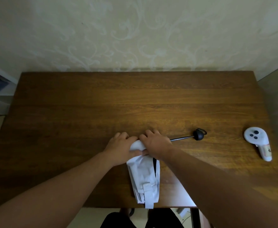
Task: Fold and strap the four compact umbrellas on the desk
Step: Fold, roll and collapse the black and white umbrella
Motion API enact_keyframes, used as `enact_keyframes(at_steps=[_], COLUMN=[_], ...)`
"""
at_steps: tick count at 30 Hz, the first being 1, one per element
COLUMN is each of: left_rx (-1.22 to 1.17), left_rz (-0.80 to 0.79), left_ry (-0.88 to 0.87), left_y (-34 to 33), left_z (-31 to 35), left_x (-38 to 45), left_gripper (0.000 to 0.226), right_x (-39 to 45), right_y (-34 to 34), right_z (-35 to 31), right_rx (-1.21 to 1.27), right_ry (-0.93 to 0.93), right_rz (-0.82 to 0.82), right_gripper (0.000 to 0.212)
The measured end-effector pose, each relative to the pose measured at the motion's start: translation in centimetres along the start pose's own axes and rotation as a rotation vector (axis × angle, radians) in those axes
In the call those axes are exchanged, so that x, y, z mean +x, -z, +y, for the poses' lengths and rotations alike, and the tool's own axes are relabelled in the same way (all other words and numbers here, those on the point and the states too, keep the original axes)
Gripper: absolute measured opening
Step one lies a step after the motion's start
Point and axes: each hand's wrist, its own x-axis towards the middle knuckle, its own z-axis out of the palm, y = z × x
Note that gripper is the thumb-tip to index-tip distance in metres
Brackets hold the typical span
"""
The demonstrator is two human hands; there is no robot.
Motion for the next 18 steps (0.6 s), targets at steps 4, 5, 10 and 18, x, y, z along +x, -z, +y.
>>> enact_keyframes(at_steps=[4, 5, 10, 18], left_rx=[0.01, 0.014, 0.026, 0.004], left_rz=[-0.036, -0.033, -0.093, -0.099], left_ry=[-0.094, -0.092, -0.043, -0.061], left_y=[1.4, 1.4, 2.2, 8.3], left_z=[-0.4, -0.1, 0.9, 1.3], left_x=[0.2, 0.1, -0.2, -2.9], left_gripper=[0.055, 0.048, 0.043, 0.048], right_x=[0.8, 0.8, 0.2, -2.6], right_y=[0.6, 0.7, 2.7, 8.3], right_z=[0.6, 0.7, 0.3, -1.7], right_rx=[0.075, 0.079, 0.123, 0.242], right_ry=[0.057, 0.07, 0.103, 0.092], right_rz=[-0.06, -0.054, -0.12, -0.046], right_gripper=[0.046, 0.044, 0.044, 0.056])
